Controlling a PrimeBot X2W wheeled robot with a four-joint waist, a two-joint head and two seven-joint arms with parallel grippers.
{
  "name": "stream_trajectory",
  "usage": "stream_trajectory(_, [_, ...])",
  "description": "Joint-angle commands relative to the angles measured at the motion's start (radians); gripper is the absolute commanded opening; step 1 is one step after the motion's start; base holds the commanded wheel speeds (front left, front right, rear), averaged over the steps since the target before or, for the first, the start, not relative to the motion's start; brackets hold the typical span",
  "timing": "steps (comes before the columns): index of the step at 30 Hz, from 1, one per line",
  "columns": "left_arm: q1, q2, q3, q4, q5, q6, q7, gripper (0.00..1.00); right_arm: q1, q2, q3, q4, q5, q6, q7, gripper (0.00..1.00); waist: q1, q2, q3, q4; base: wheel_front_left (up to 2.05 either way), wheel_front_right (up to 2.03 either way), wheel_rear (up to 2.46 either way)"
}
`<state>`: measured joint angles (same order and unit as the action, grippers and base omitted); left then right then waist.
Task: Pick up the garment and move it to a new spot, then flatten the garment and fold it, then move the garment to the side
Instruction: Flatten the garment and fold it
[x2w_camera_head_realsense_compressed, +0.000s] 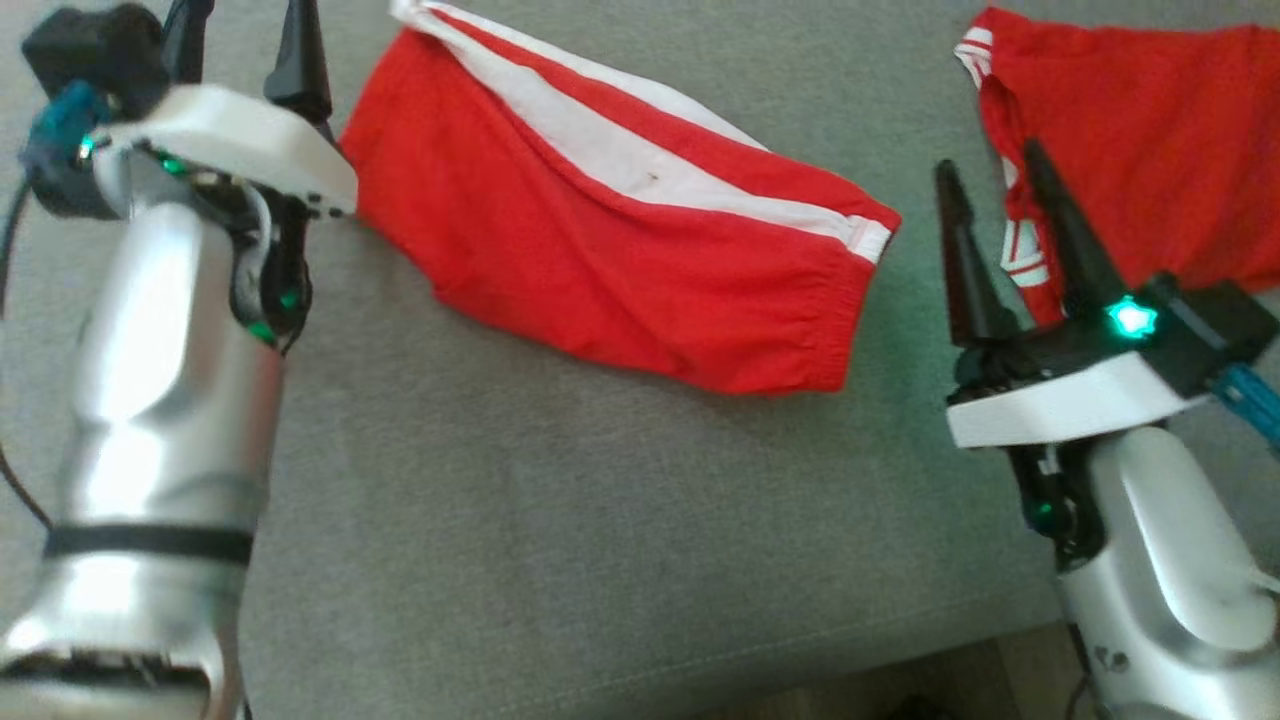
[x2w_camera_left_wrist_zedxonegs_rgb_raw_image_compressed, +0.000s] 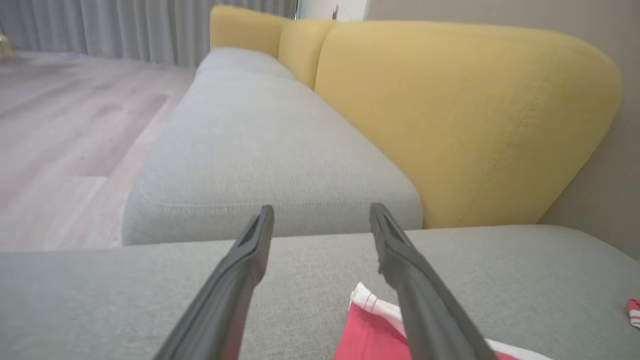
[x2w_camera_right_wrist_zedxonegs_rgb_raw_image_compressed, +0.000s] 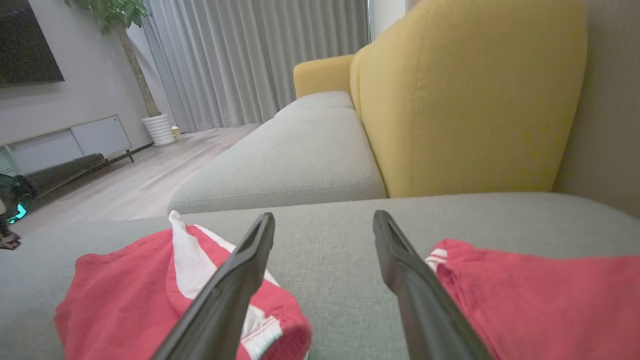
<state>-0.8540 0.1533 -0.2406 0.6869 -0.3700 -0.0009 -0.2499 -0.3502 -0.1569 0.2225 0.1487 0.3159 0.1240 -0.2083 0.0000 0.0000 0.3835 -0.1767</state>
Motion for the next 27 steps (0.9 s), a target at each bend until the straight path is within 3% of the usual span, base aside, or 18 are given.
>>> stream_trajectory(1, [0.051,0.029,0.037,-0.104,0.021,0.019,-0.011,1.00,0.021,0.016,-0.014,-0.059,-0.031,0.007,-0.002,1.00,0.0000,0.0000,-0.021,0.025,0.00,0.00,0.00])
stream_trajectory(11, [0.412,0.012,0.044,-0.441,0.098,0.098,-0.012,1.00,0.140,0.048,-0.114,-0.161,-0.144,0.007,0.049,1.00,0.0000,0.0000,-0.094,0.074,0.00,0.00,0.00])
stream_trajectory(20, [0.589,0.015,0.027,-0.527,0.117,0.153,0.008,1.00,0.198,0.063,-0.123,-0.183,-0.158,0.007,0.095,1.00,0.0000,0.0000,-0.131,0.091,0.00,0.00,0.00])
stream_trajectory(27, [0.646,0.020,0.020,-0.554,0.109,0.162,0.020,1.00,0.214,0.069,-0.129,-0.188,-0.156,0.007,0.111,1.00,0.0000,0.0000,-0.143,0.097,0.00,0.00,0.00])
